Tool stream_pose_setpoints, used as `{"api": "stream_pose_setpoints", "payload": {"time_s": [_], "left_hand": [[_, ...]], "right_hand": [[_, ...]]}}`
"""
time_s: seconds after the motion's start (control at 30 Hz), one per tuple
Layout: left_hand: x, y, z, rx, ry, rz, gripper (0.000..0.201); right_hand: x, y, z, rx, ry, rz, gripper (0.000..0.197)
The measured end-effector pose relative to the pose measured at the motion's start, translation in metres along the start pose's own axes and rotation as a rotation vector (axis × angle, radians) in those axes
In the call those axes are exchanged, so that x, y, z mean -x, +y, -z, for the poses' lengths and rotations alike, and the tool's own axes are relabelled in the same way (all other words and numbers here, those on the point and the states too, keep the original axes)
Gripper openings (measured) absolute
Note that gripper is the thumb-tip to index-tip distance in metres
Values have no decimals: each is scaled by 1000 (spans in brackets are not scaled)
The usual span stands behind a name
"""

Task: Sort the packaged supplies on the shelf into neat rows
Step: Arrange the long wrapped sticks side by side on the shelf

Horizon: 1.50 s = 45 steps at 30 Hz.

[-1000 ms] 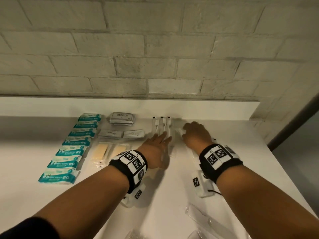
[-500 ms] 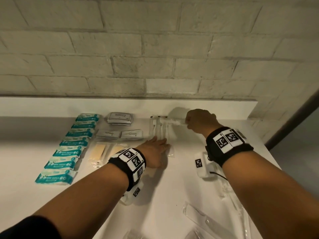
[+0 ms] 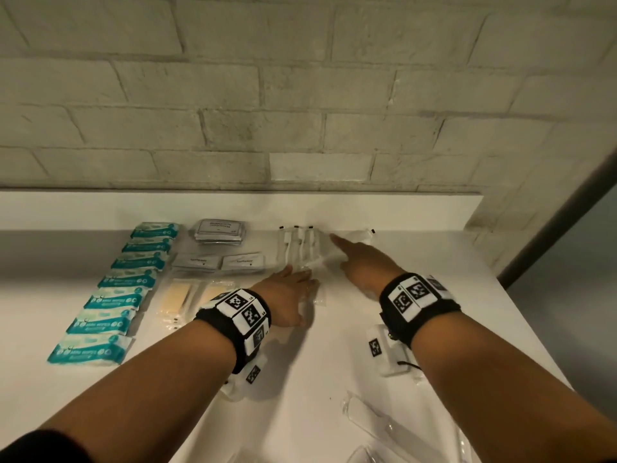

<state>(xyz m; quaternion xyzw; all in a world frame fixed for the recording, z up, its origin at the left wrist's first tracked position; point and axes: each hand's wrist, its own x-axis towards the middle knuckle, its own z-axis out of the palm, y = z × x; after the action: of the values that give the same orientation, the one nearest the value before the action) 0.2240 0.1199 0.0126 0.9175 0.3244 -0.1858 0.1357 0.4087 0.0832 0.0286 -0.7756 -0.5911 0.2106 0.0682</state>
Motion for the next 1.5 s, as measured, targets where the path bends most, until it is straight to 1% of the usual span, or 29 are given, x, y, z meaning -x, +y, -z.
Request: {"api": "stream_pose_setpoints", "payload": {"time_s": [0.07, 0.1, 0.2, 0.27, 0.4, 0.5, 0.57, 0.6, 0.67, 0.73, 0.77, 0.83, 0.9, 0.97, 1.03, 1.1, 1.13, 1.17, 1.2, 1.27, 1.3, 1.33, 1.37, 1.43, 1.5], "left_hand": [[2, 4, 4, -52, 5, -28, 82], [3, 5, 5, -62, 0, -31, 82], [-1, 2, 1, -41, -24, 10, 84], [-3, 1, -1, -36, -26, 14, 86], [-2, 1, 0, -51, -24, -4, 86], [0, 2, 1, -40, -15, 12, 90], [3, 5, 2, -26, 2, 7, 93], [4, 8, 3, -20, 8, -2, 93], [5, 12, 2, -30, 14, -21, 88], [3, 13, 0, -40, 13, -20, 83], [1, 12, -2, -38, 12, -14, 81], [-2, 10, -4, -31, 15, -3, 79], [-6, 8, -5, -34, 17, 2, 81], [-7, 8, -6, -42, 27, -1, 84], [-6, 7, -8, -14, 47, 12, 85], [-3, 7, -9, 19, 98, 32, 82], [-1, 9, -11, 28, 124, 31, 80], [0, 11, -11, 33, 152, 24, 77], [1, 17, -13, 33, 180, 8, 74], [4, 30, -13, 43, 246, -25, 66], [7, 39, -15, 75, 264, -40, 61], [9, 47, -16, 114, 277, -52, 56], [14, 59, -18, 151, 282, -62, 51], [22, 78, -21, 182, 298, -72, 42], [31, 98, -25, 193, 315, -82, 35]], "right_hand": [[-5, -12, -9, 79, -87, 34, 67], [-7, -16, -12, 138, -96, 17, 65], [-12, -13, -14, 261, -27, -80, 44], [-9, -6, -10, 295, -33, -96, 38], [3, -6, -3, 262, -88, 2, 41], [6, -9, -5, 205, -80, 4, 51], [6, -11, -8, 220, -85, -4, 54], [4, -12, -12, 249, -95, -7, 53], [1, -17, -16, 294, -98, 4, 42], [-4, -22, -19, 286, -81, -2, 31], [-6, -24, -20, 264, -73, -10, 29], [-10, -27, -22, 238, -71, -1, 30], [-9, -28, -21, 237, -92, 23, 38], [-3, -22, -15, 150, -97, 22, 44], [0, -4, -5, 78, -24, -34, 44], [8, 20, 14, 55, 87, -170, 36], [18, 33, 22, 54, 116, -253, 32], [30, 45, 30, 59, 110, -322, 29], [44, 56, 32, 64, 58, -373, 28], [65, 67, 28, 93, -122, -418, 33], [75, 71, 20, 52, -183, -442, 35], [79, 73, 14, -37, -195, -462, 32], [86, 76, 9, -141, -176, -486, 26], [96, 77, 11, -306, -105, -492, 19], [109, 78, 20, -511, -21, -448, 20]]}}
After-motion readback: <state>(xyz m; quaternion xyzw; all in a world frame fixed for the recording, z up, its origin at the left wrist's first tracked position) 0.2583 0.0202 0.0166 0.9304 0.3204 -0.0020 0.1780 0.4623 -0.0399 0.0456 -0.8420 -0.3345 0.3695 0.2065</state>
